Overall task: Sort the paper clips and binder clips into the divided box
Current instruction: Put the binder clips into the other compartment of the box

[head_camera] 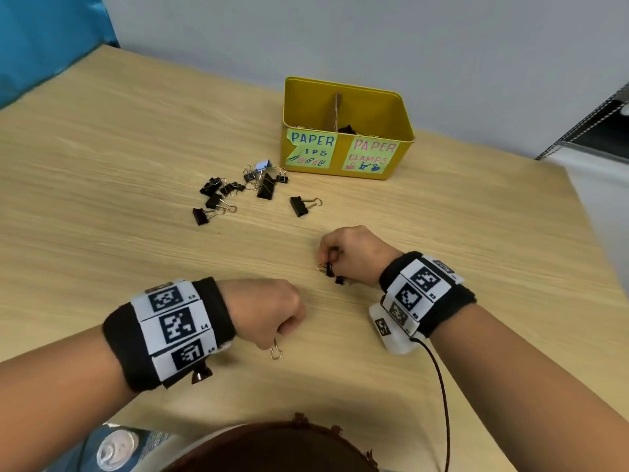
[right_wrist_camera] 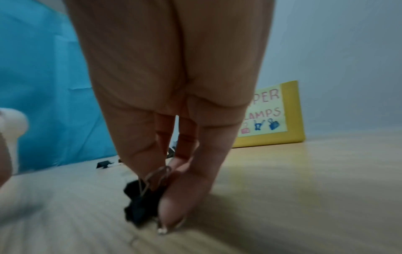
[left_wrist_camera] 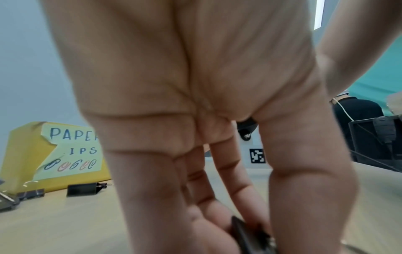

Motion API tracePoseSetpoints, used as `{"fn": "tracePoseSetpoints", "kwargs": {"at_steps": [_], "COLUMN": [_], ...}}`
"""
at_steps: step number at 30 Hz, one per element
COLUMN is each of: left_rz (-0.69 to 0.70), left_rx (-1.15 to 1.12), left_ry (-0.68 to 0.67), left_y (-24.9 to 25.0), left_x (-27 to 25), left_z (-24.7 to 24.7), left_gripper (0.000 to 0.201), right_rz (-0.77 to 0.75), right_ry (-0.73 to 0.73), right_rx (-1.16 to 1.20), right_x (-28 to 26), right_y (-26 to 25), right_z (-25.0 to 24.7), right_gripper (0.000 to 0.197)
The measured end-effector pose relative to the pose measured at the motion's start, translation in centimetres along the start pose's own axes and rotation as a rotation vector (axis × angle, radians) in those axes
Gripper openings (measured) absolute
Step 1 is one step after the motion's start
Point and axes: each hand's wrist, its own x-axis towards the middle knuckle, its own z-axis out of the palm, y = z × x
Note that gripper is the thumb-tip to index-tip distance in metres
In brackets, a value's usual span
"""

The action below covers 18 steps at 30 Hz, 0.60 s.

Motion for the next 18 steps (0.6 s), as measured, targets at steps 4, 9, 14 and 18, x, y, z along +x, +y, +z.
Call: {"fn": "tracePoseSetpoints", "kwargs": {"at_steps": [4, 9, 14, 18], "left_rz": [-0.051, -0.144, -0.232, -0.232], "left_rx": [0.011, 0.013, -0.025, -0.052], "left_ry": [0.078, 0.096, 0.202, 0.313], "left_y": [-1.0, -2.4, -3.9, -5.4], "left_x": [0.6, 1.2, 2.0, 3.1], "left_z": [-0.6, -1.6, -3.3, -5.4], "left_gripper": [0.016, 0.025, 0.020, 0.014], "right_rz": [0.035, -0.015, -0.048, -0.008], "right_ry": [-0.127, -0.053, 0.004, 0.045], "right_rx": [-0.049, -0.074, 0.013, 0.109], "right_x": [-1.1, -1.5, -1.7, -1.6], "right_y": [-0.1, -0.3, 0.4, 0.6], "right_z": [0.2, 2.0, 2.3, 1.8], "right_gripper": [0.051, 0.036, 0.016, 0.013]}}
